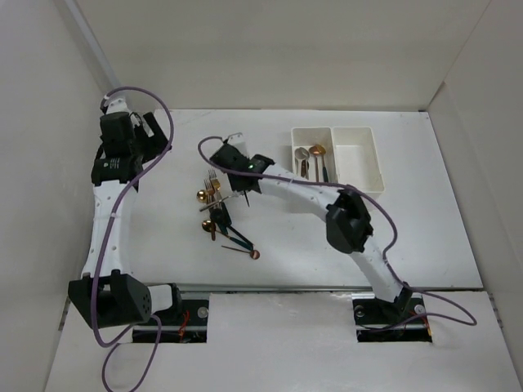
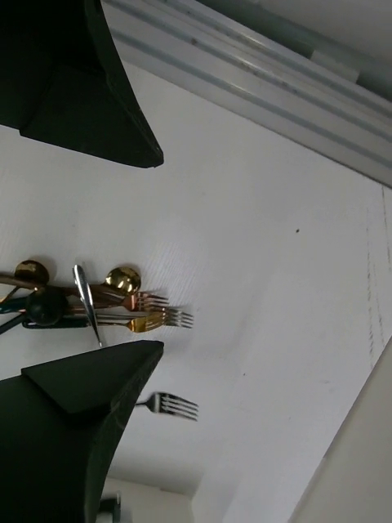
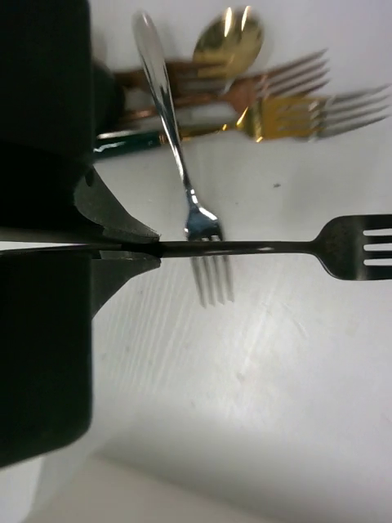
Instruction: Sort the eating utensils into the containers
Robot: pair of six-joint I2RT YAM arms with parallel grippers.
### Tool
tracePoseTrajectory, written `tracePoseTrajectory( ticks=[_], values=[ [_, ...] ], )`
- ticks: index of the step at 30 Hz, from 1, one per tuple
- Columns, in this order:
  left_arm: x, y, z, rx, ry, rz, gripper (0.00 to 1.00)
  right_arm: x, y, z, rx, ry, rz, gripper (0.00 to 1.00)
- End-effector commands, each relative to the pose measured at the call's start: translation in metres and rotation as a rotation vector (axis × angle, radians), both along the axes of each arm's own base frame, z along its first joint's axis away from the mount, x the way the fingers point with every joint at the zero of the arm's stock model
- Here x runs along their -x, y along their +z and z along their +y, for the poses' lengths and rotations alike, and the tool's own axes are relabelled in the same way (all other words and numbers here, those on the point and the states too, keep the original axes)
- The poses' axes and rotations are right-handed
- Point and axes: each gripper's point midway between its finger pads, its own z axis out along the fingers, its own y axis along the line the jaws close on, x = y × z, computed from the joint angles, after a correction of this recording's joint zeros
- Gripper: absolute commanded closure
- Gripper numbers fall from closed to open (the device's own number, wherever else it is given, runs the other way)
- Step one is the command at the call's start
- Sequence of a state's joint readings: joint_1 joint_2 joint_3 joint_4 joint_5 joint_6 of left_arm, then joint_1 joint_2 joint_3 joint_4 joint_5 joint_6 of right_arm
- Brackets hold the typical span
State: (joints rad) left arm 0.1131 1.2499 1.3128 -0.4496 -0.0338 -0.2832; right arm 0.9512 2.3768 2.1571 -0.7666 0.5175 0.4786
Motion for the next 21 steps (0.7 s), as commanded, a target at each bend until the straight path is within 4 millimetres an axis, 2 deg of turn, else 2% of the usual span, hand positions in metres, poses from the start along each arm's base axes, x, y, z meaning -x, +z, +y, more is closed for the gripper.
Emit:
tracePoseTrajectory(
  ticks=[1,2,3,5,6,7,8,9,10,12,13,15,16,17,18,19,20,21],
  values=[
    [-0.008,-0.001,-0.031,-0.012,-0.209,-0.022,0.17,-0.024,0.166,-0.023,-0.200,-0.003,-0.257,1.00],
    [-0.011,-0.003,-0.036,-0.025,-0.241,-0.020,0.19,-0.026,0.181,-0.027,-0.230,0.007,-0.269,1.00],
    [-0.013,-0.008,-0.049,-0.067,-0.312,-0.008,0.20,-0.031,0.197,-0.047,-0.236,-0.004,-0.287,1.00],
    [-0.012,-0.014,-0.064,-0.132,-0.400,0.014,0.21,-0.036,0.213,-0.070,-0.235,-0.017,-0.308,1.00],
    [-0.014,-0.021,-0.082,-0.176,-0.473,0.031,0.21,-0.046,0.210,-0.094,-0.211,-0.043,-0.301,1.00],
    [-0.013,-0.031,-0.090,-0.217,-0.526,0.052,0.21,-0.050,0.216,-0.109,-0.209,-0.048,-0.309,1.00],
    [-0.011,-0.039,-0.096,-0.253,-0.575,0.079,0.20,-0.050,0.231,-0.130,-0.197,-0.031,-0.328,1.00],
    [-0.010,-0.057,-0.099,-0.325,-0.651,0.131,0.20,-0.051,0.229,-0.141,-0.204,0.003,-0.304,1.00],
    [-0.008,-0.067,-0.109,-0.351,-0.721,0.156,0.20,-0.064,0.214,-0.179,-0.170,-0.034,-0.272,1.00],
    [-0.002,-0.087,-0.113,-0.398,-0.822,0.226,0.20,-0.066,0.211,-0.222,-0.112,-0.040,-0.250,1.00],
    [-0.003,-0.097,-0.121,-0.472,-0.910,0.239,0.20,-0.071,0.190,-0.258,-0.063,-0.086,-0.209,1.00],
    [0.000,-0.108,-0.125,-0.553,-1.002,0.255,0.20,-0.069,0.182,-0.292,0.015,-0.085,-0.210,1.00],
    [0.004,-0.122,-0.132,-0.595,-1.067,0.271,0.20,-0.070,0.176,-0.307,0.046,-0.103,-0.213,1.00],
    [0.006,-0.130,-0.135,-0.637,-1.122,0.283,0.18,-0.068,0.155,-0.326,0.077,-0.133,-0.184,1.00],
    [0.003,-0.132,-0.133,-0.726,-1.186,0.280,0.18,-0.074,0.153,-0.332,0.072,-0.152,-0.201,1.00],
    [0.004,-0.144,-0.135,-0.753,-1.234,0.303,0.17,-0.075,0.149,-0.339,0.077,-0.154,-0.198,1.00],
    [0.005,-0.147,-0.138,-0.778,-1.278,0.317,0.17,-0.078,0.136,-0.355,0.083,-0.182,-0.169,1.00],
    [0.005,-0.150,-0.140,-0.787,-1.316,0.324,0.16,-0.081,0.128,-0.361,0.091,-0.196,-0.151,1.00]
  ],
)
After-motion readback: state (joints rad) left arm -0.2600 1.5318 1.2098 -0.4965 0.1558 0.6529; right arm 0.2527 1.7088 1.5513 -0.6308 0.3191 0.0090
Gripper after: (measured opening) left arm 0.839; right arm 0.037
